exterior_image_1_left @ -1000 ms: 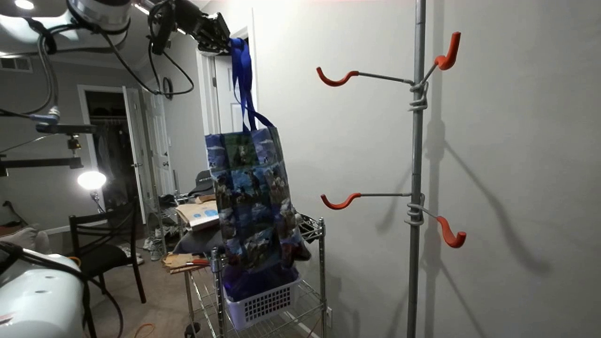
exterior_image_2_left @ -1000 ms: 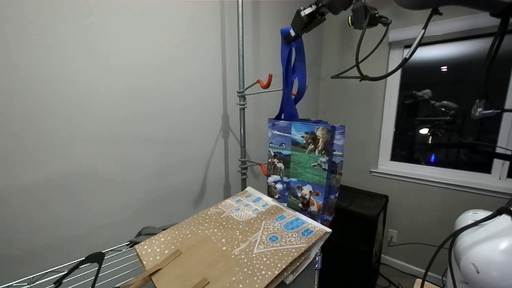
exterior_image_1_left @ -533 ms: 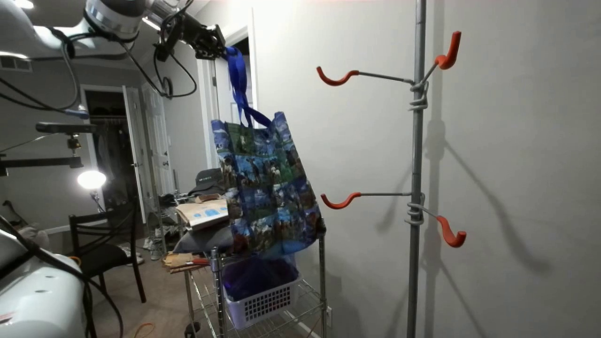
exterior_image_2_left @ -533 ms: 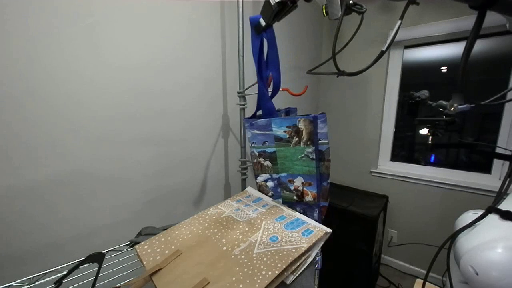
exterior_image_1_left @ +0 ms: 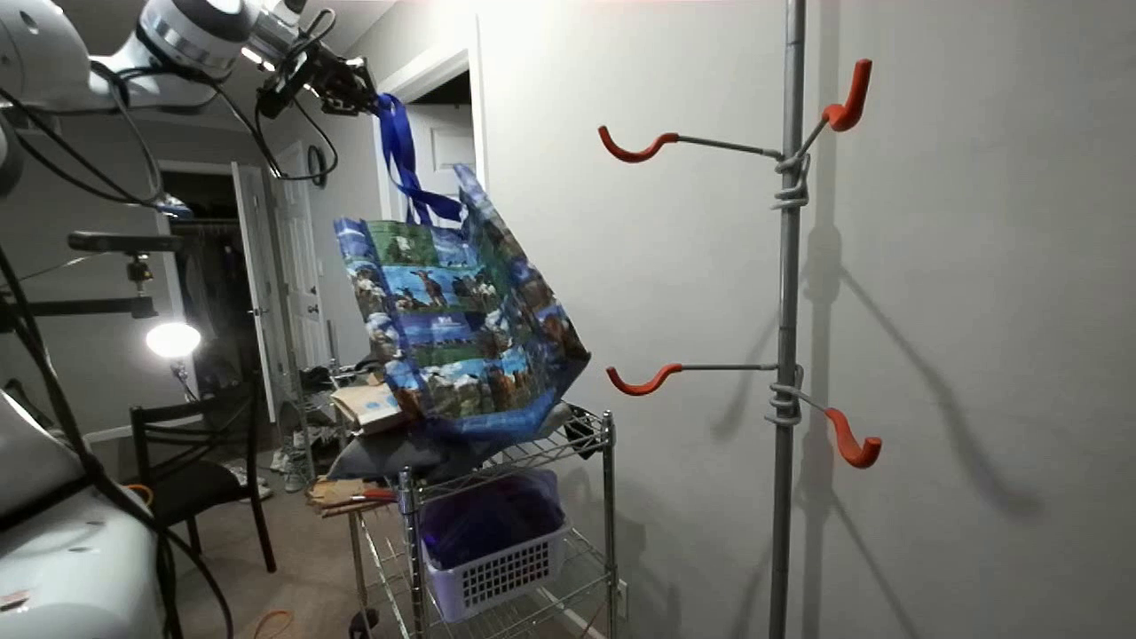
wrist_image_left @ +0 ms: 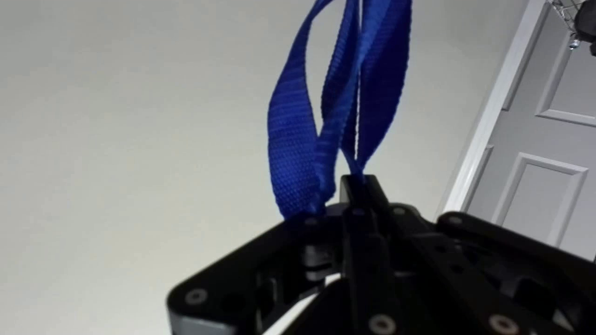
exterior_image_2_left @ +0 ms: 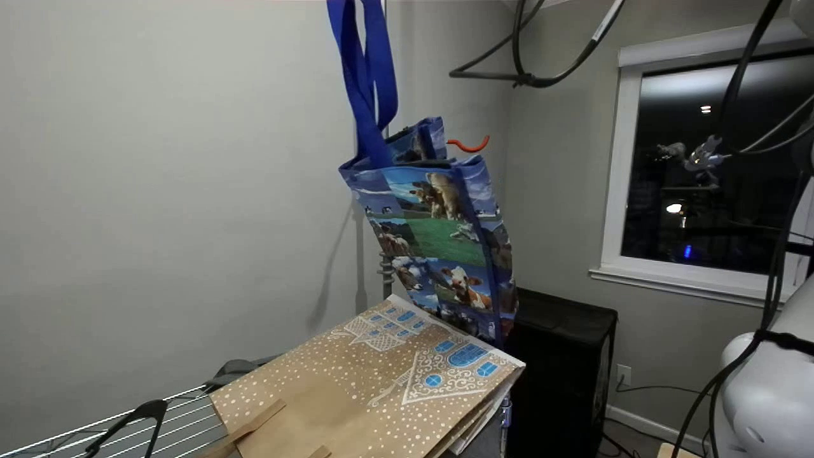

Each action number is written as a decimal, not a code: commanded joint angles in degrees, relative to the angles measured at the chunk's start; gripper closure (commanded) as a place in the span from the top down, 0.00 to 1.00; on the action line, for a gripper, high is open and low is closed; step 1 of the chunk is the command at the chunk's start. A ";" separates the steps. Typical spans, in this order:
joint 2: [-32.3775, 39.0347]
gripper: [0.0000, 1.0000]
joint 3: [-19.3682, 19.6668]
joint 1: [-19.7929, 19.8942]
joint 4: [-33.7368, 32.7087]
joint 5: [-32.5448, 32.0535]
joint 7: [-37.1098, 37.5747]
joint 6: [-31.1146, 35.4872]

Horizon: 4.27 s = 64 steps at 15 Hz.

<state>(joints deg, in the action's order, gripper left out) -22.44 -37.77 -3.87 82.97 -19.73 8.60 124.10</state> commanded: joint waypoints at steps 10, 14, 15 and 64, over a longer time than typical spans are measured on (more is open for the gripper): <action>18.05 0.01 -12.12 -0.65 0.26 -19.11 16.87 4.93; 23.06 0.01 -8.83 -6.72 0.34 -23.40 20.92 4.37; 24.10 0.01 -7.78 -8.46 0.00 -24.14 21.47 4.24; -11.58 1.00 14.06 -15.01 25.91 6.61 4.86 -16.18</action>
<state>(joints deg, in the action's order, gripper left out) -33.71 -22.39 -21.11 109.16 -14.42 14.39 107.83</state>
